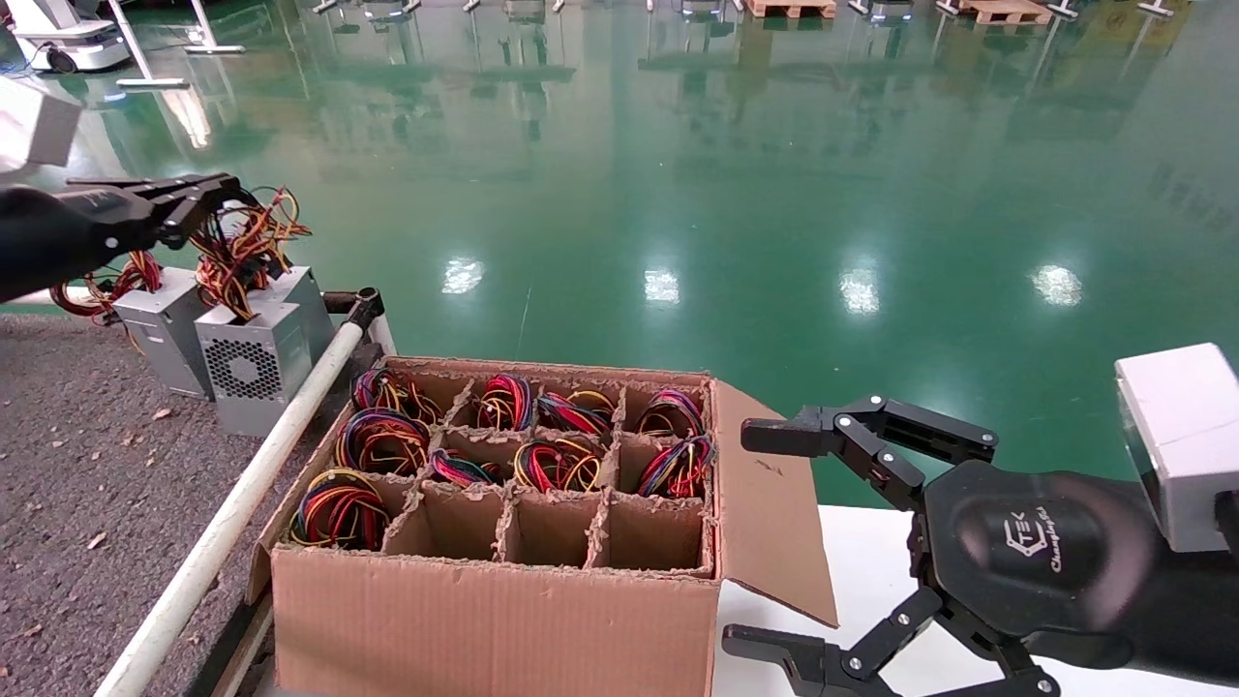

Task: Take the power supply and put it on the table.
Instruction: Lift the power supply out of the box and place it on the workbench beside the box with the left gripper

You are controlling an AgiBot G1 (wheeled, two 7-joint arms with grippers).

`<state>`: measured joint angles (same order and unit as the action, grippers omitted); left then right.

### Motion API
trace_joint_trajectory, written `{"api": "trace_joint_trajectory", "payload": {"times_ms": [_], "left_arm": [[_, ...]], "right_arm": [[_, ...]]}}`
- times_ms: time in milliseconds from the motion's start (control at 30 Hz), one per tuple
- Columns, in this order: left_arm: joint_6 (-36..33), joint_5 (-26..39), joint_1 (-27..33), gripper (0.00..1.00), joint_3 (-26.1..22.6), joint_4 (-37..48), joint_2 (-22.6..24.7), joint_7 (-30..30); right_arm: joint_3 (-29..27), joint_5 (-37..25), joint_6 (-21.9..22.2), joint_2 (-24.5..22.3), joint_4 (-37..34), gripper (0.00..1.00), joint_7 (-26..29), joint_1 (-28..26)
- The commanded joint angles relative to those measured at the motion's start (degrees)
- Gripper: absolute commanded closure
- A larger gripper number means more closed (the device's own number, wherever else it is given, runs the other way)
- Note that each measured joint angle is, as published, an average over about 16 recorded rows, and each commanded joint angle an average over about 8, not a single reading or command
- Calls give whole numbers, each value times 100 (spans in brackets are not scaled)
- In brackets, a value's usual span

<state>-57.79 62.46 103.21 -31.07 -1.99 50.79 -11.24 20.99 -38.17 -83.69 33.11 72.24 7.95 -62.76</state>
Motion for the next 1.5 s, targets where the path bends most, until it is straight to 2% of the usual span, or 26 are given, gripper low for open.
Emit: {"api": "trace_joint_trajectory", "payload": {"times_ms": [33,633,667,900,933,1500], "left_arm": [[57,-41,-41,100,29,17,40,-106],[128,-192,-367,99,135,190,110,-422],[131,-198,-372,95,139,195,112,-417],[128,-229,-383,9,155,207,119,-396],[127,-229,-381,1,155,207,119,-397],[128,-214,-371,0,147,207,113,-404]], "right_arm": [[0,0,0,0,0,0,0,0],[1,1,0,0,0,0,0,0],[1,1,1,0,0,0,0,0],[0,3,2,-1,-2,0,-1,1],[0,3,2,-1,-2,0,-1,1],[0,3,2,-1,-1,0,-1,1]]}}
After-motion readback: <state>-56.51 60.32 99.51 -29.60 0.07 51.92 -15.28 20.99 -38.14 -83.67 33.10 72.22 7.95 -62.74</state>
